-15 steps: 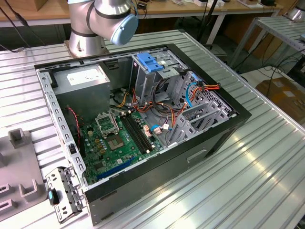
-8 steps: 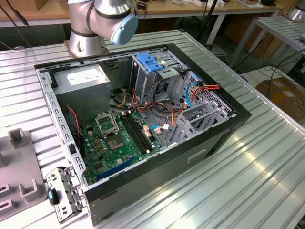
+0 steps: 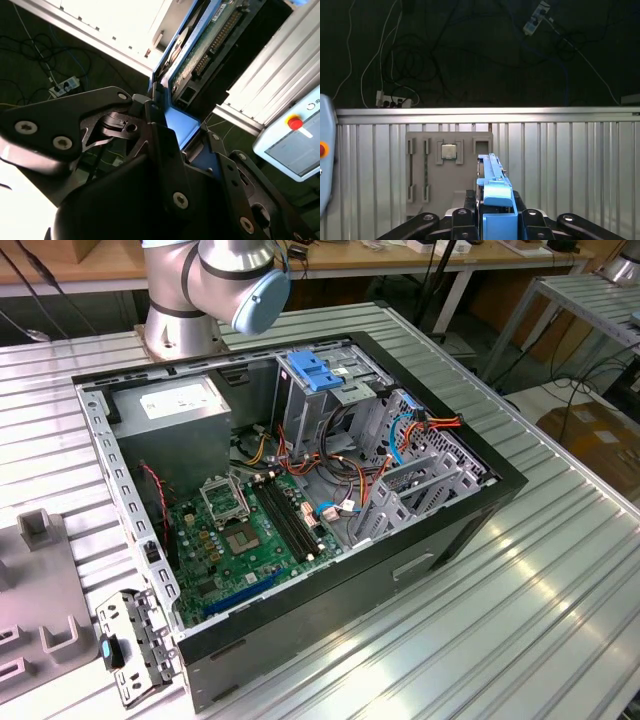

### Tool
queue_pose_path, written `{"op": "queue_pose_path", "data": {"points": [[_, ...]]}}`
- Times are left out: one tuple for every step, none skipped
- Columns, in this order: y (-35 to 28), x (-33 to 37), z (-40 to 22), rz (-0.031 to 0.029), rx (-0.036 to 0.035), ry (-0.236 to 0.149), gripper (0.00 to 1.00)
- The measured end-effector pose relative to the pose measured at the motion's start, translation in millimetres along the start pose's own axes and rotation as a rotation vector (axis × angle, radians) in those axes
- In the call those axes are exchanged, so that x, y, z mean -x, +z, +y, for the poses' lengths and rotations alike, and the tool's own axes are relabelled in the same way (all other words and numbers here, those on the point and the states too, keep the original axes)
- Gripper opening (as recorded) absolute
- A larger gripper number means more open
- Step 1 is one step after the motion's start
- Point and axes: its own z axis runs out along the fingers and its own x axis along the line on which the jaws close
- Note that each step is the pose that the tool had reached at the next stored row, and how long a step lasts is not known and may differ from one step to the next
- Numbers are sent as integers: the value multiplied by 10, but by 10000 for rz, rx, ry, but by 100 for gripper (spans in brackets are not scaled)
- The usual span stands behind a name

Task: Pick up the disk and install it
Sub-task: 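Pick up the disk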

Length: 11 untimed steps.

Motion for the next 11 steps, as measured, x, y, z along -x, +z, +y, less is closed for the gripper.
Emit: {"op": "queue_pose_path", "data": {"points": [[-17,0,0,0,0,0,37],[-31,1,0,0,1,0,37],[-47,1,0,0,1,0,37],[-65,1,1,0,2,0,37],[-78,1,1,1,4,0,37],[-97,2,1,0,4,0,37],[-102,2,1,-2,4,0,37],[-102,2,1,-8,4,-1,37],[-102,1,-4,-12,4,-1,37],[-103,1,-22,-12,4,-2,37],[-103,2,-38,-11,4,-1,37]]}}
